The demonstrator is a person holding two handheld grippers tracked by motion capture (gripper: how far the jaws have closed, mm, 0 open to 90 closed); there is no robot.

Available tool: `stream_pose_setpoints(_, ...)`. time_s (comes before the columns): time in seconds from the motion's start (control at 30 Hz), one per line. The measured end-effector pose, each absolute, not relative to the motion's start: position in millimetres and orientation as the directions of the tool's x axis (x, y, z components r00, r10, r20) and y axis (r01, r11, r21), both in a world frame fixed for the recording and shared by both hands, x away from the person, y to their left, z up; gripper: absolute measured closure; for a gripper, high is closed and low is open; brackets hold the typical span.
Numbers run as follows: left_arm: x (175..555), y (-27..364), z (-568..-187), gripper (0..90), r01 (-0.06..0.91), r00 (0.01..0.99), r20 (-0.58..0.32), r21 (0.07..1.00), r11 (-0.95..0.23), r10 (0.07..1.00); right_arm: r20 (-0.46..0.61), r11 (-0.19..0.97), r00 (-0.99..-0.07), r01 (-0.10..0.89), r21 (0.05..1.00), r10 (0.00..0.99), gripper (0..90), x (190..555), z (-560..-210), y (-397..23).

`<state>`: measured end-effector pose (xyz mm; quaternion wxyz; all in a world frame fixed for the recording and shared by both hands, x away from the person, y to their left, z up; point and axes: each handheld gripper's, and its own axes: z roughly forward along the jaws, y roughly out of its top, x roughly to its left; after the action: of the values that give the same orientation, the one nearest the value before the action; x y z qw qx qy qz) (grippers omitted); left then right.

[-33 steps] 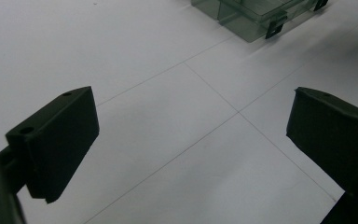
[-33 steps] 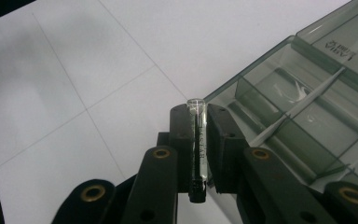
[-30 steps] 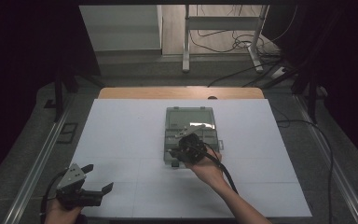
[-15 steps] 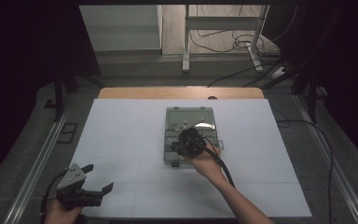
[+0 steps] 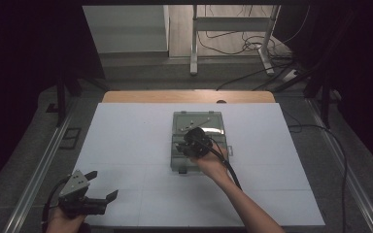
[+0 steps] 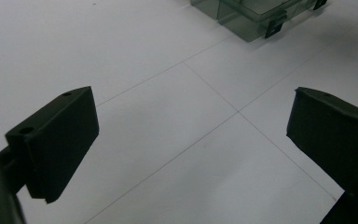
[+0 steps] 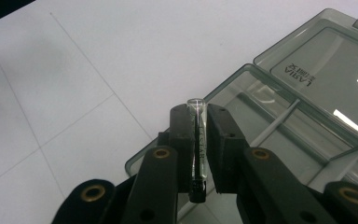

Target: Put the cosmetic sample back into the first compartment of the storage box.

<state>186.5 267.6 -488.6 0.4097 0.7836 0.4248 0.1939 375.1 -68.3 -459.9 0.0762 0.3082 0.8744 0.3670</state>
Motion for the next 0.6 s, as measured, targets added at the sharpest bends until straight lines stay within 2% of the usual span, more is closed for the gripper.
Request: stream_pose_setpoints(0.6, 186.6, 267.6, -488.6, 2.6, 0.506, 0.569, -0.042, 0.805, -0.309, 0.822, 0.085, 0.529, -0.773, 0.506, 0.681, 0.629, 80.8, 397.1, -467.2, -59.7)
